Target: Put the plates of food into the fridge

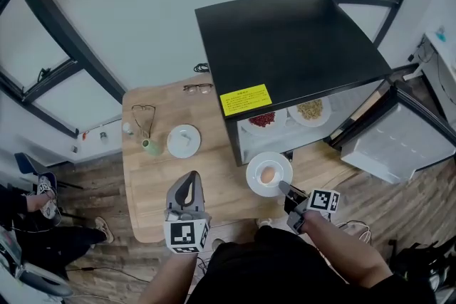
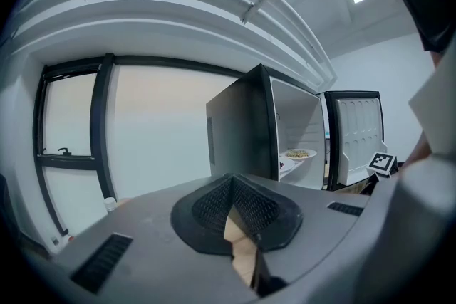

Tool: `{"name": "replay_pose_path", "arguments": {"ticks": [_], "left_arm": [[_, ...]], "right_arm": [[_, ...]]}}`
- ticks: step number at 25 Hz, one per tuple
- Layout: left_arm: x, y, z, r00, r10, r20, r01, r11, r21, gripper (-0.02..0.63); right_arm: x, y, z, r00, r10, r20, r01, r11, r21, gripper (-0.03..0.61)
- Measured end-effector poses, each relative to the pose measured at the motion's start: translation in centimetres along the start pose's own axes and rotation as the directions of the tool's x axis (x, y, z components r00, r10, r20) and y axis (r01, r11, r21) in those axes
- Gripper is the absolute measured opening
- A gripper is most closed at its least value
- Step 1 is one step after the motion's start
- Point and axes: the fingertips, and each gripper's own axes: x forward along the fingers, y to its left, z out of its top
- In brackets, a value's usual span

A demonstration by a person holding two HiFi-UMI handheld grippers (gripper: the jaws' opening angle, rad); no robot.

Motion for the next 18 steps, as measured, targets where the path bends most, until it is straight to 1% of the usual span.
{"name": "replay_pose_path", "arguments": {"ticks": [6, 11, 14, 18], "left_arm": [[1.9, -1.6, 0.3, 0.999, 0.033, -0.012, -0.033, 0.999, -0.006, 0.003], [3.0, -2.4, 0.3, 0.998, 0.065, -0.022, -0.065, 0.998, -0.004, 0.003], [3.5, -2.6, -0.1, 0.996, 0.083, -0.035, -0.083, 0.997, 0.002, 0.003], [3.5, -2.0, -0.4, 0.991, 0.118, -0.058, -0.118, 0.993, 0.002, 0.003]], "right_arm": [[0.6, -1.3, 3.0, 1.000, -0.006, -0.019, 0.006, 1.000, -0.005, 0.032], [1.7, -2.8, 5.1, 0.998, -0.032, -0.046, 0.031, 0.999, -0.014, 0.032], [3.0, -3.6, 6.3, 0.997, -0.054, -0.063, 0.051, 0.998, -0.040, 0.032], [4.8, -4.3, 7.8, 0.995, -0.075, -0.064, 0.072, 0.996, -0.042, 0.032]]}}
